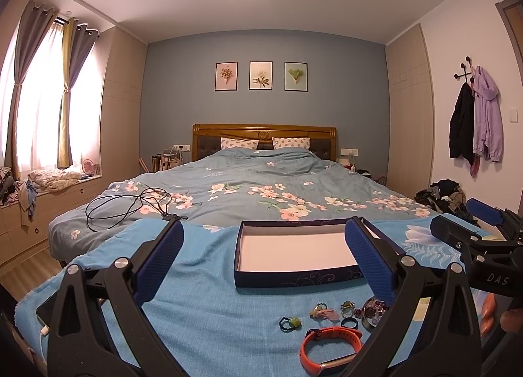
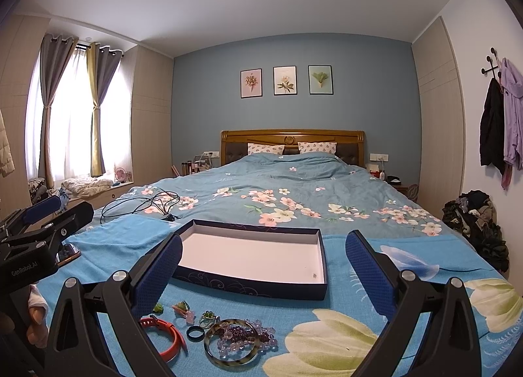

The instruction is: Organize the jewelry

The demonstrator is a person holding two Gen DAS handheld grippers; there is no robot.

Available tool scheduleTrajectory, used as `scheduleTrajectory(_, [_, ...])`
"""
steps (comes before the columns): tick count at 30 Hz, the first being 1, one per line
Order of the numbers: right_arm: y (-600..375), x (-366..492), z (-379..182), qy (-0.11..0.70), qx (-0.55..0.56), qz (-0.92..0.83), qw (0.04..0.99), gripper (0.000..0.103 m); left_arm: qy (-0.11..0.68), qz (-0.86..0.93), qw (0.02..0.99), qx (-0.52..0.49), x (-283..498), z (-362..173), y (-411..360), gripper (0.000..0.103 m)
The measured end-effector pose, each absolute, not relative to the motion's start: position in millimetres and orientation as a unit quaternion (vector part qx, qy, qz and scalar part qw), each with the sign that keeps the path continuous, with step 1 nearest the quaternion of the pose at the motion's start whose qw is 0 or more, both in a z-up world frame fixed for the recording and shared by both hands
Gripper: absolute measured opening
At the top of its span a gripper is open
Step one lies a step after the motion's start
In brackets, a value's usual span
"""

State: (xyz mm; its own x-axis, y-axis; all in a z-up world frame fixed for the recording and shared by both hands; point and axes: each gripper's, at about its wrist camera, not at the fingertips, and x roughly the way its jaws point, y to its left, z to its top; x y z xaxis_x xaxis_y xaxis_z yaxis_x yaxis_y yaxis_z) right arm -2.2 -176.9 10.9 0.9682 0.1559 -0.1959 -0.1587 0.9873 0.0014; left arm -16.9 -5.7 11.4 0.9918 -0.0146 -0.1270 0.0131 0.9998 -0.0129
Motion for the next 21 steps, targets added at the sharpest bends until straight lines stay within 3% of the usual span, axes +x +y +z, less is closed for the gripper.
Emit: scheduleTrajectory(21, [-177.8,-1.3,8.6,0.097,-0.005,0.08,0.992,0.097,0.062,-0.007,0.998,-0.008,-19.0,10.4,-4.5,0.097])
